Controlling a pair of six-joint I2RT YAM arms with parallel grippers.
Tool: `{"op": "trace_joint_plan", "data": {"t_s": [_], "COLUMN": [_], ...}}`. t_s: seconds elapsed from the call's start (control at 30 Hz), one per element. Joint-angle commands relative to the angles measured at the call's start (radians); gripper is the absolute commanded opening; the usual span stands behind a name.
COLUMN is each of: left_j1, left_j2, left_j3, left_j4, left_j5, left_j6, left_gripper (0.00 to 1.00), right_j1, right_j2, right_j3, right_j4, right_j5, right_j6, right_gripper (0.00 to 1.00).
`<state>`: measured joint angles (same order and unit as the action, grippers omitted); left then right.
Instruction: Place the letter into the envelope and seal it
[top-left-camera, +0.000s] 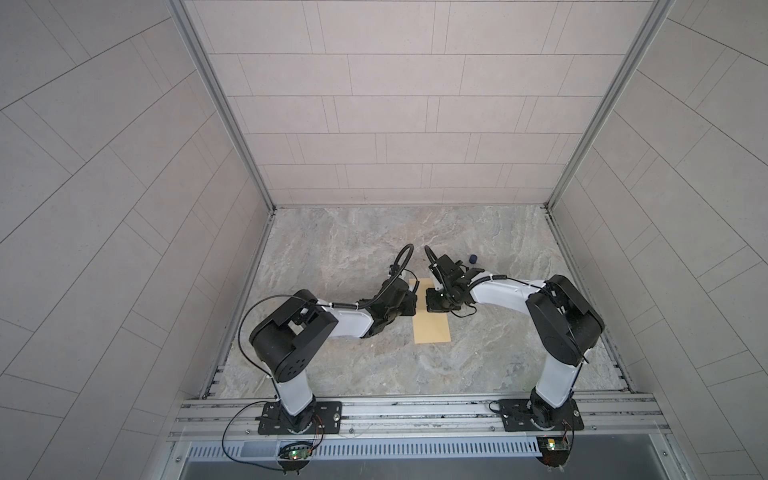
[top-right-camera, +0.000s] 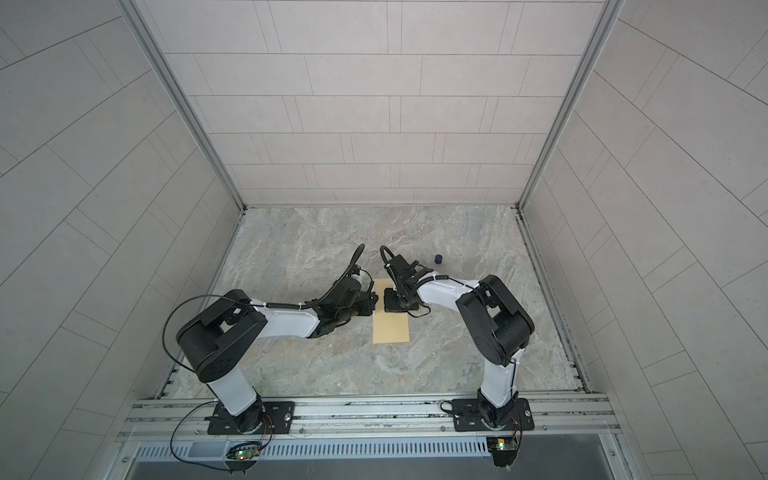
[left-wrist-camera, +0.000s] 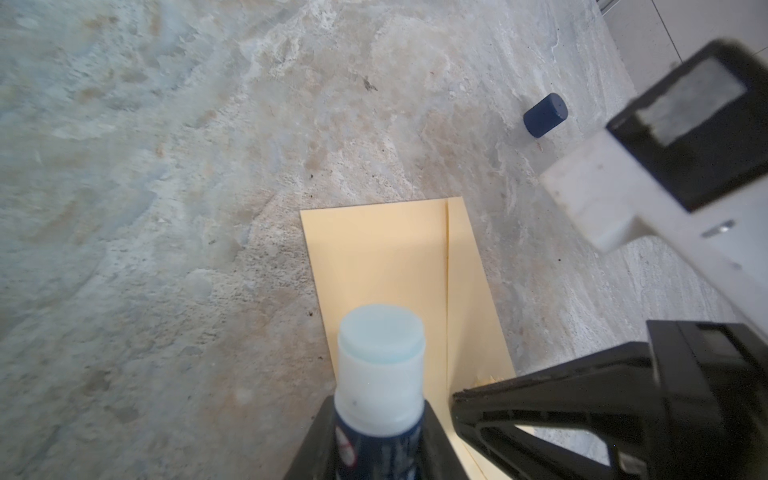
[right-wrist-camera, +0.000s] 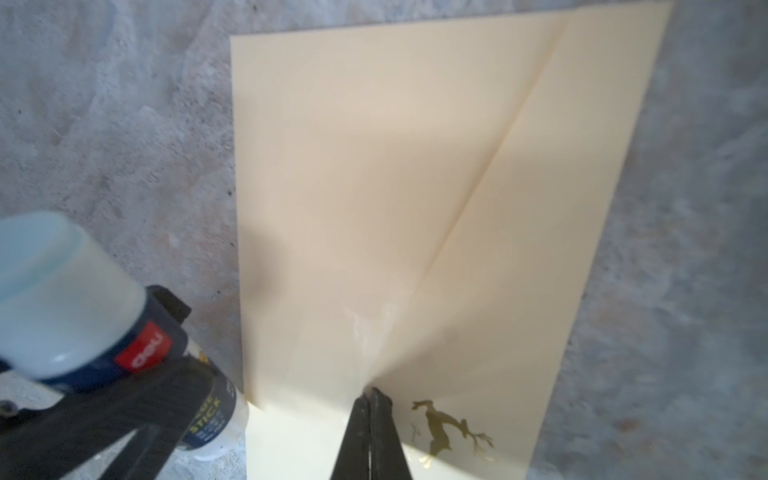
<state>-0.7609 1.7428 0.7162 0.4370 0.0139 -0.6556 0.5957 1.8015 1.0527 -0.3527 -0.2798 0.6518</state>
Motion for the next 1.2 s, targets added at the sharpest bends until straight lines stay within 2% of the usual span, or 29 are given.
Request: {"op": "trace_joint_plan", "data": {"t_s": [0.0,0.47,0.8,1.17], "left_j1": [-0.009,-0.011,-0.016,-0.029], "left_j2": [0.035,0.042,-0.081,0.007], "left_j3": [0.007,0.012,-0.002,0.039], "left_j4": [-0.066,-0.066,-0.040,-0.041], "left_j5": [-0.019,-0.020,0.020,0.065], "left_j6": [0.005,-0.009,-0.036,-0.064], "left_gripper": [0.00,0.00,0.00,0.00], "right_j1": [0.015,0.023,0.021,0.021], "right_j2": [0.011,-0.028,0.004,0.016], "right_j3": [-0.062,-0.137,-0.083,-0.052], "right_j4": [-0.113,-0.085,-0.095,-0.108], "right_j5": [0.002,-0.018,-0.016,-0.021], "right_j6": [-0.003,0.002,-0.014,-0.017], "right_gripper": [0.03,0.02,0.02,0.02]}}
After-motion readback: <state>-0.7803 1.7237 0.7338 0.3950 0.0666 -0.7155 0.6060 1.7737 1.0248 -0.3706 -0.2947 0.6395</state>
